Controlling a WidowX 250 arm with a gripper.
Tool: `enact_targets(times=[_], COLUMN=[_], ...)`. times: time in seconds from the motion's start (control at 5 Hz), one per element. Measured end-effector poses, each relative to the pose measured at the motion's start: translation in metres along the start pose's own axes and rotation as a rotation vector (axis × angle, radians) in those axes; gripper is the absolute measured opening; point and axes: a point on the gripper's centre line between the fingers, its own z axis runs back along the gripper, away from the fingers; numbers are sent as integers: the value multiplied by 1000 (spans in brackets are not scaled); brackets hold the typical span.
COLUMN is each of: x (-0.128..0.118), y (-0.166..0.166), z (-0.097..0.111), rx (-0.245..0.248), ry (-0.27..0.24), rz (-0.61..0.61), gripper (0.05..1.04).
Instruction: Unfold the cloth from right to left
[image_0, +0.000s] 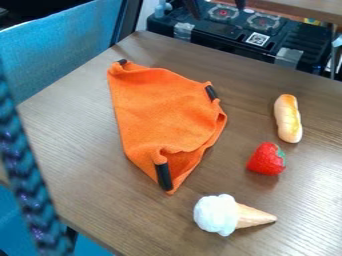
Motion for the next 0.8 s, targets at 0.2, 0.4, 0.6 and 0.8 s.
enact_targets(times=[0.2, 0.4, 0.6, 0.8], x=[-2, 1, 2, 0], y=[6, 20, 24, 29], z=[-15, -41, -60, -76], rx=[12, 90, 168, 271], ry=[35, 88, 94, 74], rz=[15, 95, 105, 125], gripper=[999, 999, 999, 999])
